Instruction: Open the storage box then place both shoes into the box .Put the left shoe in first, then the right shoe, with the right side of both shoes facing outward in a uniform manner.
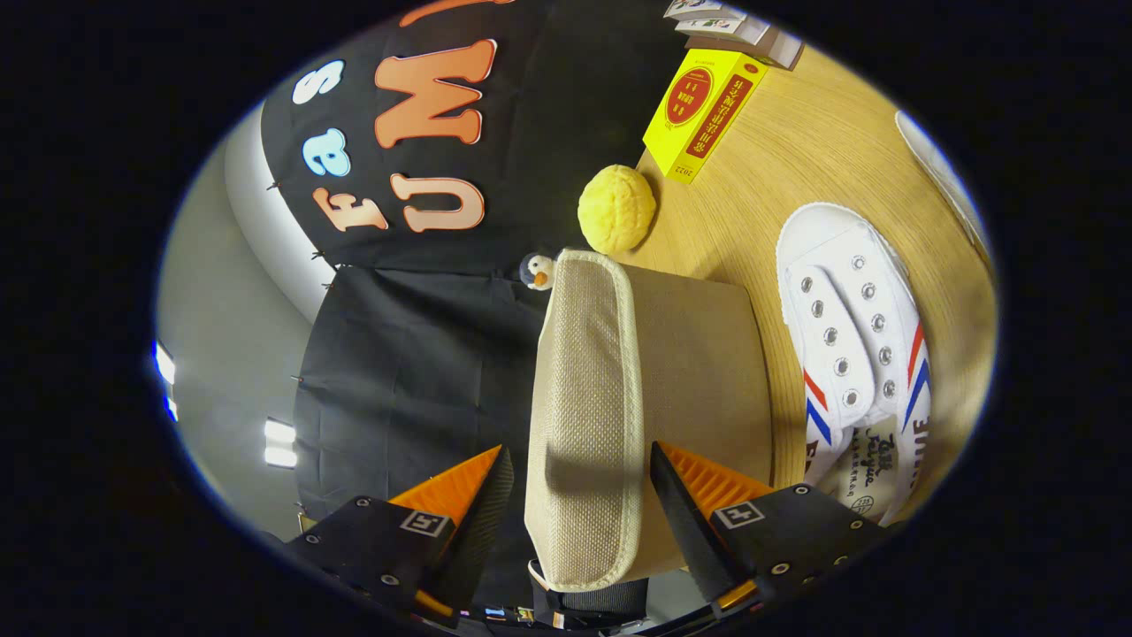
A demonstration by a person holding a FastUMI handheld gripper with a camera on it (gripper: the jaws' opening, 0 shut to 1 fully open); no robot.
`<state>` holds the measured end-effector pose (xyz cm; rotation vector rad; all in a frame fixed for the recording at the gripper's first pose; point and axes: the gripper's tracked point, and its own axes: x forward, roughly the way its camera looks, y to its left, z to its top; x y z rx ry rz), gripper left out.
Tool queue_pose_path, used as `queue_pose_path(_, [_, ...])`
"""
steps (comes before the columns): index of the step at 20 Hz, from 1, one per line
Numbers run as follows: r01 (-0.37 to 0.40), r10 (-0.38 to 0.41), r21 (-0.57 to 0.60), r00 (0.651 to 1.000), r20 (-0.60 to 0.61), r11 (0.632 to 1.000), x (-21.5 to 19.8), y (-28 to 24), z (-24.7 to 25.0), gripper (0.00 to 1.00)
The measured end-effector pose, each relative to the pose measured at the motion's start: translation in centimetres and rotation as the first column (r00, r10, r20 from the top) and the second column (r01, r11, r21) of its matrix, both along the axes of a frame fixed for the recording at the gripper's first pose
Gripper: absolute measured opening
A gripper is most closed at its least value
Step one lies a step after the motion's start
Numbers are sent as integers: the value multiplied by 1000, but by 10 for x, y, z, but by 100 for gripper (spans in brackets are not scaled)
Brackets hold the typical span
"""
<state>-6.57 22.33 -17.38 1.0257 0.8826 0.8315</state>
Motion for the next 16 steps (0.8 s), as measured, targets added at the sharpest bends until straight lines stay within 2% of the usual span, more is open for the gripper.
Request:
queue_pose_path(3, [27, -27, 24, 1000, 7, 999, 2, -6, 15, 76])
queue_pose_path(6, [28, -31, 49, 998, 51, 998, 1, -9, 44, 46])
queue_pose_path(7, [36, -40, 50, 997, 73, 998, 1, -11, 54, 41])
queue_pose_path(8, [49, -53, 44, 994, 97, 998, 4, -13, 64, 27])
queue_pose_path(10, [48, -54, 50, 990, 127, 998, 3, -9, 85, 12])
queue_pose_path(12, [38, -43, 34, 988, 150, 999, 1, -3, 99, 4])
queue_pose_path(16, [-3, -3, 29, 979, 204, 1000, -6, 22, 132, 4])
